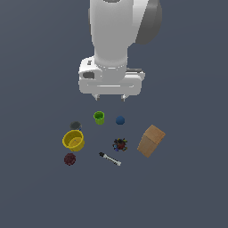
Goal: Pick up a designated object from a clutter of objects.
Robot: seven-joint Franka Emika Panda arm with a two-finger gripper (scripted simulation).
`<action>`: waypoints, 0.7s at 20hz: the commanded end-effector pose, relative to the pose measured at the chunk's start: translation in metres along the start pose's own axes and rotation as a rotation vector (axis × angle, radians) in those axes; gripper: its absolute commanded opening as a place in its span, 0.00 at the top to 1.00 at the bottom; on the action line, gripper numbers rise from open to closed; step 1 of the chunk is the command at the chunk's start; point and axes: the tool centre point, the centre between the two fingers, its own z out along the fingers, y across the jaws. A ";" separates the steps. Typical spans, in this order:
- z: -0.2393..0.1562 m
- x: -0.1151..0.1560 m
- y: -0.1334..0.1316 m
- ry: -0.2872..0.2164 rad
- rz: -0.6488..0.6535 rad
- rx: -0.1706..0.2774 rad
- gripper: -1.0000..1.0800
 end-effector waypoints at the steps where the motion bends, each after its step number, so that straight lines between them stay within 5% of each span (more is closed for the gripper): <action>1: 0.001 0.001 -0.001 0.001 0.007 0.000 0.04; 14: 0.024 0.016 -0.009 0.009 0.179 0.012 0.04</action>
